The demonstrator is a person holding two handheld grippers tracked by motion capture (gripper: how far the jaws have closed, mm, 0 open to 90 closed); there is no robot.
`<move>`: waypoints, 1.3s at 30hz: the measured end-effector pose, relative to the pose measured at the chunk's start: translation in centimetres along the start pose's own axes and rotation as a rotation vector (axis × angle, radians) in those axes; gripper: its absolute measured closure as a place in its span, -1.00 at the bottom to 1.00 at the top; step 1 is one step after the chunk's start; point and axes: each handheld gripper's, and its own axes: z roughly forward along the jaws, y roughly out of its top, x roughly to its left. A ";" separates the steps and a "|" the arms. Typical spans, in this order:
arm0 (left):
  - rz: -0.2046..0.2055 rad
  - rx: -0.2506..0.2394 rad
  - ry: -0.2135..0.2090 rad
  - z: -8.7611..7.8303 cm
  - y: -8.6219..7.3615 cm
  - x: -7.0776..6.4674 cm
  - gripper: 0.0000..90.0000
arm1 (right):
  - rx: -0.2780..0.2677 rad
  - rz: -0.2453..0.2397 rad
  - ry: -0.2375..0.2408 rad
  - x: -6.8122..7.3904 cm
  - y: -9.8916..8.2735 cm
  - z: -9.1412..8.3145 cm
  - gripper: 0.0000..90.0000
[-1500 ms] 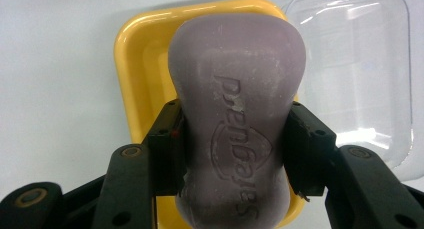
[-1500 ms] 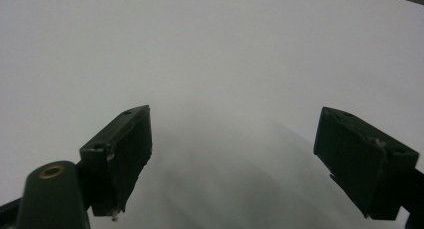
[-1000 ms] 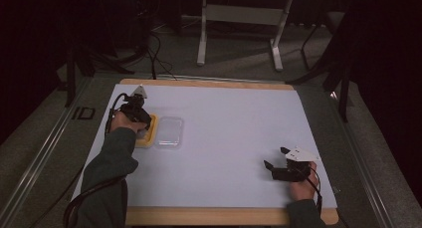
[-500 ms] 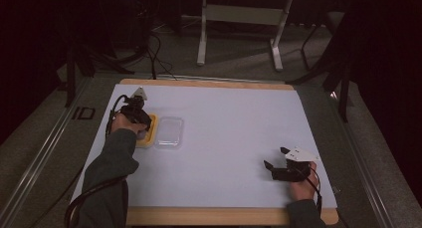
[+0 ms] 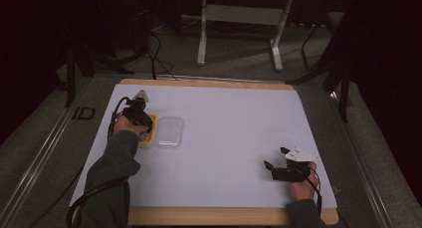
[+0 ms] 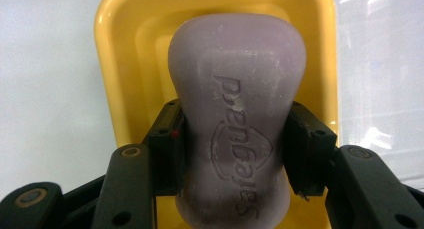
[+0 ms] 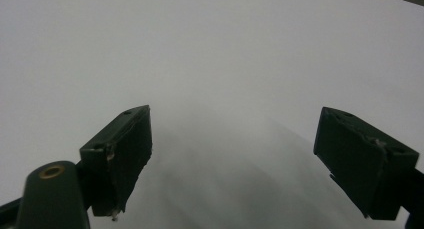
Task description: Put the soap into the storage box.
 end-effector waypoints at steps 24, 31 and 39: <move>-0.009 0.011 0.033 0.5 -0.1 0.1 0.09 | 0.001 -0.003 -0.001 0.0 0.0 0.0 -0.66; 0.002 0.024 0.015 0.6 -0.1 0.1 -0.04 | 0.003 -0.005 -0.001 0.0 0.0 0.0 -0.66; 0.009 0.017 0.004 0.4 -0.2 0.2 -0.06 | 0.004 -0.005 -0.001 0.1 0.0 0.0 -0.66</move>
